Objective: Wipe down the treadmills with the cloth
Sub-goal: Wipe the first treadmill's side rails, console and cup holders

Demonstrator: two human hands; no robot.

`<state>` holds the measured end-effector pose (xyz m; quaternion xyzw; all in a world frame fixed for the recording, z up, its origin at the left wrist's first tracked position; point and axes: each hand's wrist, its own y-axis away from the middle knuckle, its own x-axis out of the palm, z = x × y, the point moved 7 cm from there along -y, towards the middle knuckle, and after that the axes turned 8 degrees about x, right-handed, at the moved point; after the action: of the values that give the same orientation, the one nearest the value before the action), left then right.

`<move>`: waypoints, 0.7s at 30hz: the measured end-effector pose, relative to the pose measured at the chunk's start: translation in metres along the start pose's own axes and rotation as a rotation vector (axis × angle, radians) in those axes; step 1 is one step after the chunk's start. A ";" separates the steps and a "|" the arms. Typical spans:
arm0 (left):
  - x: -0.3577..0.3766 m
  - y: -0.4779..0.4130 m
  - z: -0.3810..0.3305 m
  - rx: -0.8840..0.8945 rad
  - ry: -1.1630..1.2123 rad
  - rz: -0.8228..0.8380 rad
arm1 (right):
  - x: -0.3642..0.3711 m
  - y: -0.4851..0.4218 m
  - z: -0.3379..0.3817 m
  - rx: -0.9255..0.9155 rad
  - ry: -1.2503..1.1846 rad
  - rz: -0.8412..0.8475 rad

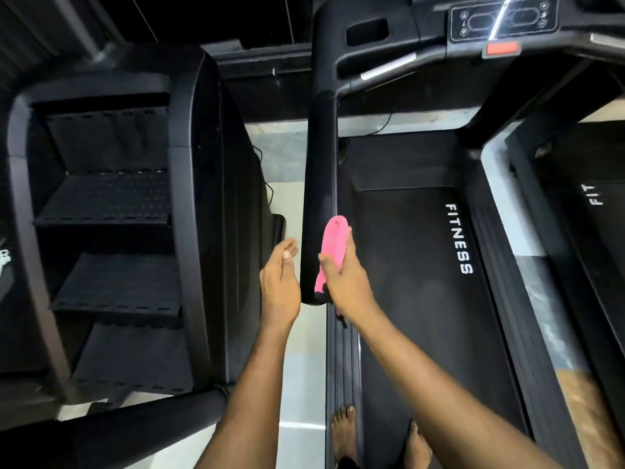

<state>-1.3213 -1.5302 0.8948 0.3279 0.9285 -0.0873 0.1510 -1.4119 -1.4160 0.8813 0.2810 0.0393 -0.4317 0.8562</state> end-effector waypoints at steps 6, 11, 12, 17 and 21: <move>-0.009 0.005 0.000 -0.004 0.016 0.145 | -0.005 -0.064 0.075 0.049 0.418 -0.309; -0.025 0.004 0.006 0.027 0.024 0.130 | 0.023 -0.058 0.074 -0.226 0.967 -0.347; -0.025 0.003 0.006 0.032 0.019 0.136 | 0.028 -0.040 0.065 -0.271 1.008 -0.335; -0.014 -0.002 -0.008 0.076 -0.053 0.217 | 0.014 0.026 0.029 -0.215 0.521 -0.281; -0.001 0.002 -0.009 0.080 -0.102 0.295 | -0.001 -0.001 0.016 0.006 -0.065 -0.152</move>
<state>-1.3216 -1.5271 0.9039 0.4616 0.8572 -0.1175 0.1958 -1.4161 -1.4236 0.8948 0.2657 0.0311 -0.5044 0.8210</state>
